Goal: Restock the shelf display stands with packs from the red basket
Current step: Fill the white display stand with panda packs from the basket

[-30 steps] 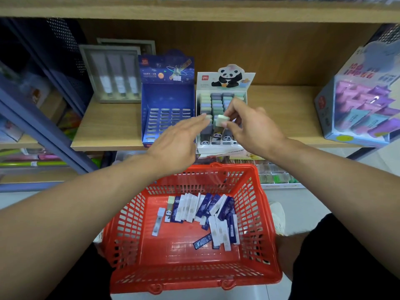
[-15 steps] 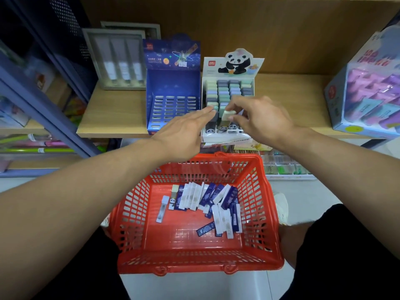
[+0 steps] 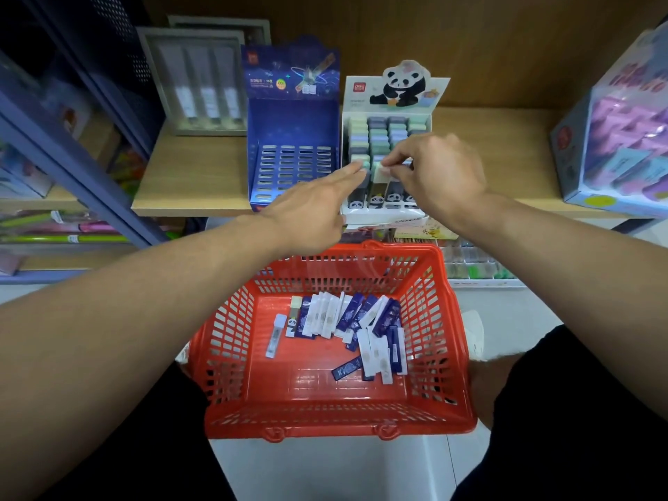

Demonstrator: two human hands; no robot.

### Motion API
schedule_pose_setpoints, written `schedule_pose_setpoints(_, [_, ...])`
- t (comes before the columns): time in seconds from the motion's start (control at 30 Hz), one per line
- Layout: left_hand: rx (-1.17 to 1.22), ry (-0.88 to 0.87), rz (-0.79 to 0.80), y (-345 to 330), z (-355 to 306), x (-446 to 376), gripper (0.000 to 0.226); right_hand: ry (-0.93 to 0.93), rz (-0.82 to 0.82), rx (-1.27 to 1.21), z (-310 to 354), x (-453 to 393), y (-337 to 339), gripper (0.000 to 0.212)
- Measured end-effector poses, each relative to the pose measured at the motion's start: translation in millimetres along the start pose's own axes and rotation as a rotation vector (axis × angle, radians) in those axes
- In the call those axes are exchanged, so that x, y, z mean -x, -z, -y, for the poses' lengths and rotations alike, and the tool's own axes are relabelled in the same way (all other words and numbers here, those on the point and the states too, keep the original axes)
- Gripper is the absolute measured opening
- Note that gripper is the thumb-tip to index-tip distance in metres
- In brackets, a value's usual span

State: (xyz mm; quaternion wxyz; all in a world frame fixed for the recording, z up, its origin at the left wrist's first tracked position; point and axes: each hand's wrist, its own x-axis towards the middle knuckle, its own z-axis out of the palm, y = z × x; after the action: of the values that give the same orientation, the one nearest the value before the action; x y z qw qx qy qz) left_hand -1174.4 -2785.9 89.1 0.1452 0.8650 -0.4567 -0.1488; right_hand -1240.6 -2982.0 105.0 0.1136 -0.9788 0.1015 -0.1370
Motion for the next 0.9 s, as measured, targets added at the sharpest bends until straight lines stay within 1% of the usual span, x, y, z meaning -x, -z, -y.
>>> schedule_pose_setpoints(0.13, [-0.004, 0.005, -0.003, 1, -1, 0, 0.077, 0.006, 0.058, 0.046, 2, 0, -2, 0.015])
schedule_pose_setpoints(0.37, [-0.008, 0.004, -0.004, -2, 1, -2, 0.078, 0.004, 0.067, 0.048, 2, -2, -2, 0.015])
schedule_pose_setpoints(0.53, [-0.012, -0.002, 0.008, -6, 4, -4, 0.081, 0.037, 0.086, 0.050, 1, -1, -2, 0.020])
schedule_pose_setpoints(0.6, [0.019, 0.015, -0.027, -8, 5, -3, 0.082, 0.068, 0.062, 0.068, -1, 1, -1, 0.020])
schedule_pose_setpoints(0.63, [0.028, 0.029, -0.086, -9, 6, -2, 0.080, 0.093, 0.030, 0.067, -2, 2, 0, 0.020])
schedule_pose_setpoints(0.67, [0.018, 0.040, -0.187, -10, 8, -1, 0.072, 0.125, -0.014, 0.039, -1, 4, 0, 0.020])
schedule_pose_setpoints(0.73, [-0.043, 0.056, -0.426, -12, 13, 3, 0.040, 0.224, -0.094, -0.123, 5, 11, -3, 0.019])
schedule_pose_setpoints(0.77, [-0.057, 0.082, -0.489, -14, 16, 7, 0.025, 0.292, -0.100, -0.199, 10, 19, -8, 0.018])
schedule_pose_setpoints(0.8, [-0.052, 0.116, -0.491, -18, 21, 11, 0.014, 0.369, -0.074, -0.226, 15, 28, -15, 0.018])
schedule_pose_setpoints(0.83, [-0.043, 0.155, -0.439, -23, 27, 16, 0.009, 0.454, -0.011, -0.201, 20, 37, -25, 0.019])
schedule_pose_setpoints(0.87, [-0.042, 0.204, -0.334, -30, 34, 21, 0.007, 0.547, 0.090, -0.139, 25, 46, -36, 0.019])
schedule_pose_setpoints(0.9, [-0.044, 0.258, -0.193, -39, 42, 27, 0.007, 0.630, 0.227, -0.052, 30, 54, -47, 0.020])
